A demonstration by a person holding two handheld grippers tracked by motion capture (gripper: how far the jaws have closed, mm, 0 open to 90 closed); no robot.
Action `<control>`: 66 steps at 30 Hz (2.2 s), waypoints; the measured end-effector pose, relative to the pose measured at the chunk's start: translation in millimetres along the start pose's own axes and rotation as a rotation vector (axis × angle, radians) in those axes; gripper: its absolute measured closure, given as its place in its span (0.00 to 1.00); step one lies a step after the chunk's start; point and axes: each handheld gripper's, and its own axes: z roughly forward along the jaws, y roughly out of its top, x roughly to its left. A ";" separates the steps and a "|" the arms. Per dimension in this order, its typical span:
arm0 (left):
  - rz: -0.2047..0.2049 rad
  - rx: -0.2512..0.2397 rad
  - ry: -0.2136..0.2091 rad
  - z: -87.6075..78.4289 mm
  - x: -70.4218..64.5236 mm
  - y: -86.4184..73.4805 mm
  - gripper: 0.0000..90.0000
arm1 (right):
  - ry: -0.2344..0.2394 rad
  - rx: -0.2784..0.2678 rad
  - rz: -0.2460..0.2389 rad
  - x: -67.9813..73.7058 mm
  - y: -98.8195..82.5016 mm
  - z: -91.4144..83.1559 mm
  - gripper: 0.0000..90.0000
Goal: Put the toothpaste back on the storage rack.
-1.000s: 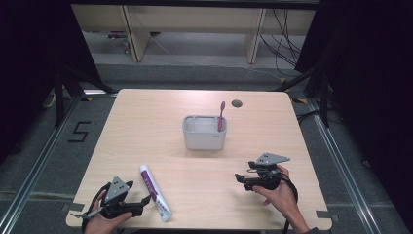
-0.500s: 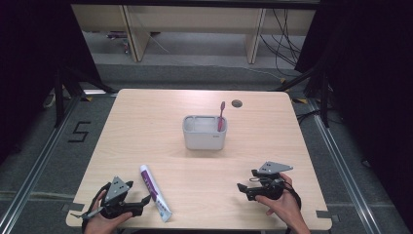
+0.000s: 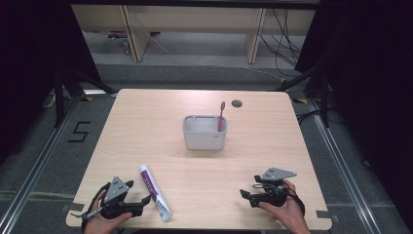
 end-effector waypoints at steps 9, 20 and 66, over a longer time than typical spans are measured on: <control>0.062 -0.047 -0.021 -4.4 0.3 4.4 0.19 | 0.010 -0.005 0.000 0.5 -1.4 -1.1 0.25; 0.100 -0.059 -0.065 -1.2 6.4 14.7 0.33 | -0.001 -0.003 -0.004 0.1 -1.4 -1.6 0.26; 0.380 0.121 -0.265 45.6 -41.0 31.0 1.00 | -0.021 0.000 0.017 -5.3 -1.6 -5.0 0.28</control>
